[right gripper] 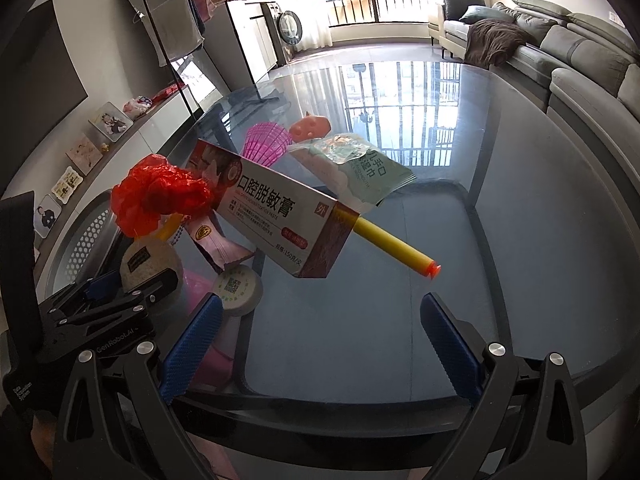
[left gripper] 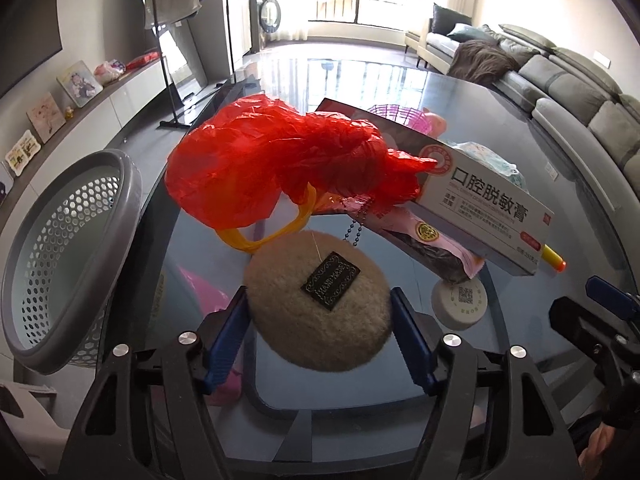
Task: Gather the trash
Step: 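Grasp the beige round sponge pad with the left tool, then carry the sponge pad toward the basket while the right tool grasps the white QR lid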
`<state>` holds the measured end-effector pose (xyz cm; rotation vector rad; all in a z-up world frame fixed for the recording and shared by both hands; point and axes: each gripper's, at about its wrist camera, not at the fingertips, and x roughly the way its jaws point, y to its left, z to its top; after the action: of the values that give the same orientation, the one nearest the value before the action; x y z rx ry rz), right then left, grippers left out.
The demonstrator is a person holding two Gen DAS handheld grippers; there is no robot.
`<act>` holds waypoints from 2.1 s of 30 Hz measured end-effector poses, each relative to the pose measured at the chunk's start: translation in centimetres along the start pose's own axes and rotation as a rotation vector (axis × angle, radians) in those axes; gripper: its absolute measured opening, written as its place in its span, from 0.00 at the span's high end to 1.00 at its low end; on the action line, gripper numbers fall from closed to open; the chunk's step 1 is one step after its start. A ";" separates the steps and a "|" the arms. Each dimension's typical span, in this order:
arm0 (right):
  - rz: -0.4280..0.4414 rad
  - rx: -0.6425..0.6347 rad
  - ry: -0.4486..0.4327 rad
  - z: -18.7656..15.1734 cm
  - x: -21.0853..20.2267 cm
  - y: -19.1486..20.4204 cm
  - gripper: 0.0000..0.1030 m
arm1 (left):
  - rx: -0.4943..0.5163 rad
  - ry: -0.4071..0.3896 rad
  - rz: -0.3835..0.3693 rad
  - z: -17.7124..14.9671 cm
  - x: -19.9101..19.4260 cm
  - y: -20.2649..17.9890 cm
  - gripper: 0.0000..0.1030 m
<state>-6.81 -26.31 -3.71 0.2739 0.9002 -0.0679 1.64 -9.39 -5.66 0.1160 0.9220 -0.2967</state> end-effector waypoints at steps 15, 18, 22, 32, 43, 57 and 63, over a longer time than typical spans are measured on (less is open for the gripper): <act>-0.024 -0.121 0.031 -1.4 2.8 4.1 0.08 | 0.009 -0.132 0.008 -0.7 -6.5 3.3 0.38; -0.042 -0.145 0.022 -1.4 3.4 5.1 0.08 | 0.001 -0.150 0.015 -0.6 -7.3 3.9 0.38; -0.054 -0.152 0.025 -1.1 4.4 5.8 0.09 | -0.002 -0.160 0.021 -0.6 -7.8 4.6 0.38; -0.095 -0.165 0.025 -0.2 5.8 7.0 0.17 | 0.007 -0.175 0.026 -1.0 -8.6 5.5 0.38; -0.057 -0.174 0.029 -0.1 5.5 7.1 0.63 | 0.011 -0.170 0.041 -1.0 -8.5 5.4 0.38; 0.004 -0.174 0.001 -1.5 2.5 8.0 0.63 | 0.004 -0.163 0.053 -0.9 -8.5 5.7 0.38; 0.033 -0.210 -0.042 -0.8 0.4 9.9 0.63 | -0.017 -0.176 0.057 -0.5 -9.5 6.8 0.38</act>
<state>-5.47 -16.56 -2.47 0.0912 0.8534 0.0517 -2.08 -0.93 1.42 0.0991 0.7455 -0.2417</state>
